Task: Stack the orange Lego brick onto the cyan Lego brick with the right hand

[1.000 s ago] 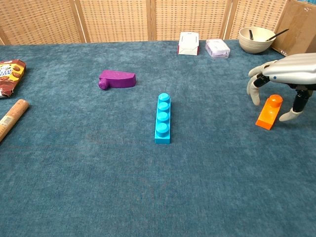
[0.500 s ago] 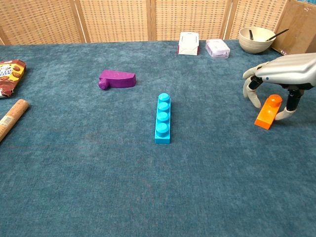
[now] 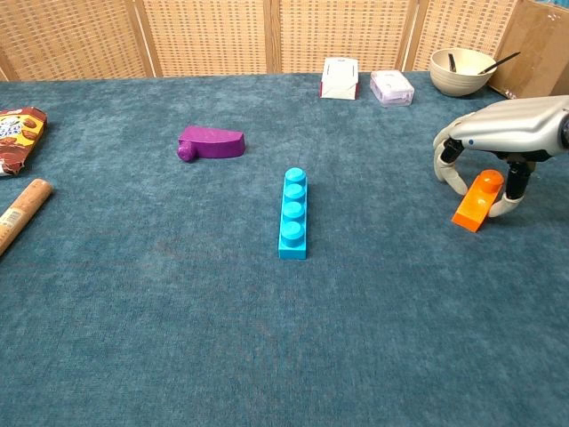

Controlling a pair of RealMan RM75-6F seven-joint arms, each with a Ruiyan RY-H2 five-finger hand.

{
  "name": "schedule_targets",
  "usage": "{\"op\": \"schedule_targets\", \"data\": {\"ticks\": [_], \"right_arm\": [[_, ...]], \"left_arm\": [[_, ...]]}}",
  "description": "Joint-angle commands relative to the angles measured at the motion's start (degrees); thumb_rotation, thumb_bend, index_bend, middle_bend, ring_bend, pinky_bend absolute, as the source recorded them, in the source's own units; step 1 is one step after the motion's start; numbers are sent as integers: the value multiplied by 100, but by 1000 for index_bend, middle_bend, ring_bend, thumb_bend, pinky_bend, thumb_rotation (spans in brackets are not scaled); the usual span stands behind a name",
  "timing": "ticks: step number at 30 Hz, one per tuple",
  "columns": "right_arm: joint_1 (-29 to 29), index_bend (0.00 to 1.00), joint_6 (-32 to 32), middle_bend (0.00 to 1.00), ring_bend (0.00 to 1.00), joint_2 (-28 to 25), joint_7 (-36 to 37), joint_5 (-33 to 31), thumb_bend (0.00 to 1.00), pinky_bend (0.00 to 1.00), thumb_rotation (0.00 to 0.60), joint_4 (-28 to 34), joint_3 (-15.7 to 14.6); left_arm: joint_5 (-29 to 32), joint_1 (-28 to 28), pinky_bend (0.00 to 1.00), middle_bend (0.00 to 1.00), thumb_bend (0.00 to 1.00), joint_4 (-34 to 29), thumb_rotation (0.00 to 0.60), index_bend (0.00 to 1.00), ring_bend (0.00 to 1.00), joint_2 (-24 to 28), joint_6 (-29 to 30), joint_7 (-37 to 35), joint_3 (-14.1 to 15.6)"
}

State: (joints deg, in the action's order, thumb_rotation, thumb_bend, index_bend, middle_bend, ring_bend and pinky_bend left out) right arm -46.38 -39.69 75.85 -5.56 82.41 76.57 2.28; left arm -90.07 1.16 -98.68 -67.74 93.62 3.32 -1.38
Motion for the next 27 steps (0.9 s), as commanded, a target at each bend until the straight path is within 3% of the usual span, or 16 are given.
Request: {"op": "schedule_targets", "data": {"ticks": [1, 14, 27], "right_arm": [[-21, 651, -26, 350, 143, -55, -17, -5, 179, 117, 600, 99, 22], [-287, 658, -82, 364, 153, -456, 441, 222, 179, 117, 600, 901, 228], [-805, 653, 3, 366, 152, -338, 1208, 726, 179, 117, 600, 1138, 366]], "left_arm": [[1, -3, 5, 348, 281, 3, 504, 366, 228, 1, -5, 2, -4], [-89, -60, 5, 348, 280, -84, 504, 365, 228, 33, -64, 117, 1], [20, -77, 5, 349, 280, -147, 506, 365, 228, 27, -139, 256, -22]]}}
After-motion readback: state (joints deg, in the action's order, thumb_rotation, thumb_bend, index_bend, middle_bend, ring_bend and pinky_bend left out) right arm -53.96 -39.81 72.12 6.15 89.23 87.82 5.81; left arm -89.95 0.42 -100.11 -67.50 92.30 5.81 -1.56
